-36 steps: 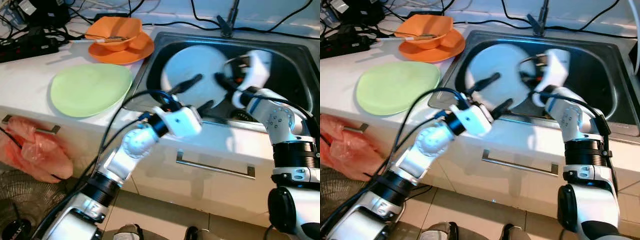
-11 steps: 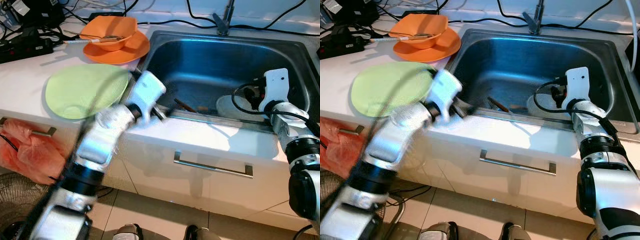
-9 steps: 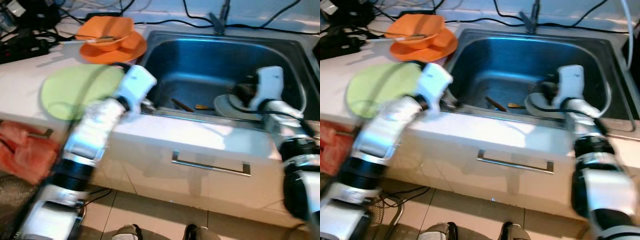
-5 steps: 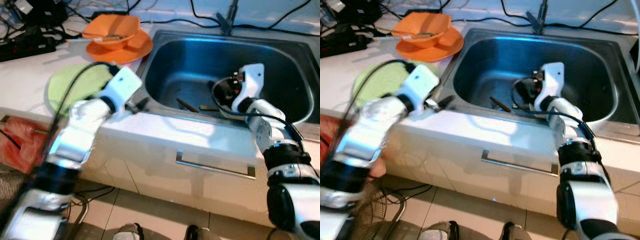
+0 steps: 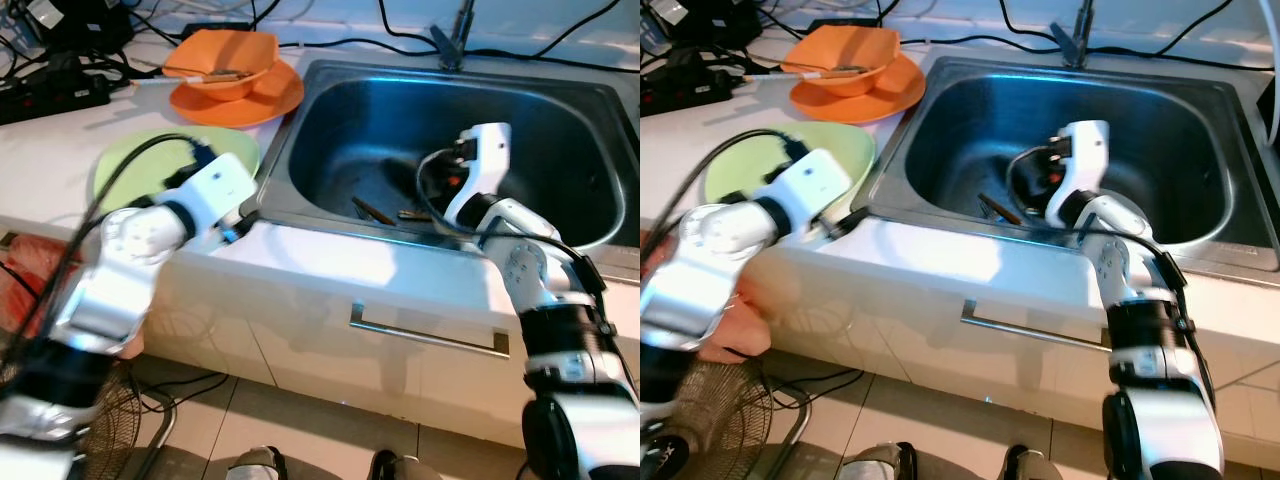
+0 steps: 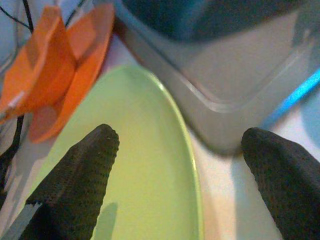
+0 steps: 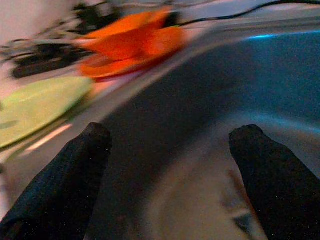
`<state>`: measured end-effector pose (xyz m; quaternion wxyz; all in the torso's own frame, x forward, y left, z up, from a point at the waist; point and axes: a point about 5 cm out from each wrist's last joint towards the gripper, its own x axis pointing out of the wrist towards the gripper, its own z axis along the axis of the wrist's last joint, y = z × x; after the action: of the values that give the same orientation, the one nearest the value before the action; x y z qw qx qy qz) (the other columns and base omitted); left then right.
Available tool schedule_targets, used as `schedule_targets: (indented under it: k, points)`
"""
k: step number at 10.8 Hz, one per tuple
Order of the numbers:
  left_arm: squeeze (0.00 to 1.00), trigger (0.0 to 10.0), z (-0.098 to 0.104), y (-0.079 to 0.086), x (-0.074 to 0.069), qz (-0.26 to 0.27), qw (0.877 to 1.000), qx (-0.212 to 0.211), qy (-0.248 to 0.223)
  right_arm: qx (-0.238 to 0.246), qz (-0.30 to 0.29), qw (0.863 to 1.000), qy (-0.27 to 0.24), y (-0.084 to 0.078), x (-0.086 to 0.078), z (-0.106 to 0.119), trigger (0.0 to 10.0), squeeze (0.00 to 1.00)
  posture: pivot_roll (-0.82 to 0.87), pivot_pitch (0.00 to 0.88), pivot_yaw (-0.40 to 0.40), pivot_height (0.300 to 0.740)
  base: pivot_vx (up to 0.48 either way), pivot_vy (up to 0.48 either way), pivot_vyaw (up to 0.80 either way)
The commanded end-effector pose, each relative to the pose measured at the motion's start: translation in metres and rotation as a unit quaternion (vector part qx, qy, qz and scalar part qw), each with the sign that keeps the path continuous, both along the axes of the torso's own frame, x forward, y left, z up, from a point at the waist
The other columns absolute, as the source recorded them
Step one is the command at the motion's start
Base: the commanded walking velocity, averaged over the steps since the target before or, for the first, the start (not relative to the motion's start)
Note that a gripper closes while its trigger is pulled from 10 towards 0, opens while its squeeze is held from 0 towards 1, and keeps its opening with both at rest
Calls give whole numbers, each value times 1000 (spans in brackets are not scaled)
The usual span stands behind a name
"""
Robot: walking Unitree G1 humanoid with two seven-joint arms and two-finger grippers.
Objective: Kitchen organization
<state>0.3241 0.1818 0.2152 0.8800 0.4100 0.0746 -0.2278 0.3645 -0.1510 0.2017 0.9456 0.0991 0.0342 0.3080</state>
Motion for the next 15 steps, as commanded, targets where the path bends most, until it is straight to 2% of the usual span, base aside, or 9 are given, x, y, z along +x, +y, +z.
schedule_targets:
  k: [1, 2, 3, 4, 5, 9, 10, 11, 15]
  points:
    - [1000, 10000, -5, 1, -3, -1, 1000, 22, 14, 2, 25, 1000, -1, 3, -4, 2, 10000, 0, 223, 131, 52, 740, 0, 0, 0]
    - [1000, 10000, -2, 7, -7, -7, 998, 62, 26, -1, 73, 997, 4, 4, -13, 5, 10000, 0, 229, 130, 52, 740, 0, 0, 0]
    - [757, 10000, -2, 9, -8, -10, 997, 75, 33, -4, 80, 997, 3, 4, -15, 7, 10000, 0, 231, 129, 53, 740, 0, 0, 0]
    - [0, 10000, -2, 12, -10, -8, 995, 90, 39, -2, 89, 996, 2, 5, -18, 10, 10000, 0, 232, 128, 55, 740, 0, 0, 0]
    - [0, 10000, -4, 24, -7, 8, 991, 131, 36, 0, 98, 995, 0, 7, -21, 13, 10000, 0, 233, 127, 57, 740, 0, 0, 0]
    - [0, 10000, -15, 49, 6, 43, 983, 177, 26, -2, 118, 993, -6, 13, -29, 17, 10000, 0, 229, 127, 62, 740, 0, 0, 0]
    - [0, 4275, -21, 52, 10, 47, 985, 168, 22, -4, 119, 993, -9, 15, -30, 18, 10000, 0, 226, 127, 65, 740, 0, 0, 0]
    - [0, 0, -25, 53, 12, 47, 985, 167, 16, -4, 120, 993, -10, 15, -31, 18, 10000, 0, 221, 127, 70, 740, 0, 0, 0]
    - [0, 0, -35, 51, 14, 26, 986, 164, 25, -6, 110, 994, -8, 14, -33, 16, 10000, 0, 217, 127, 78, 740, 0, 0, 0]
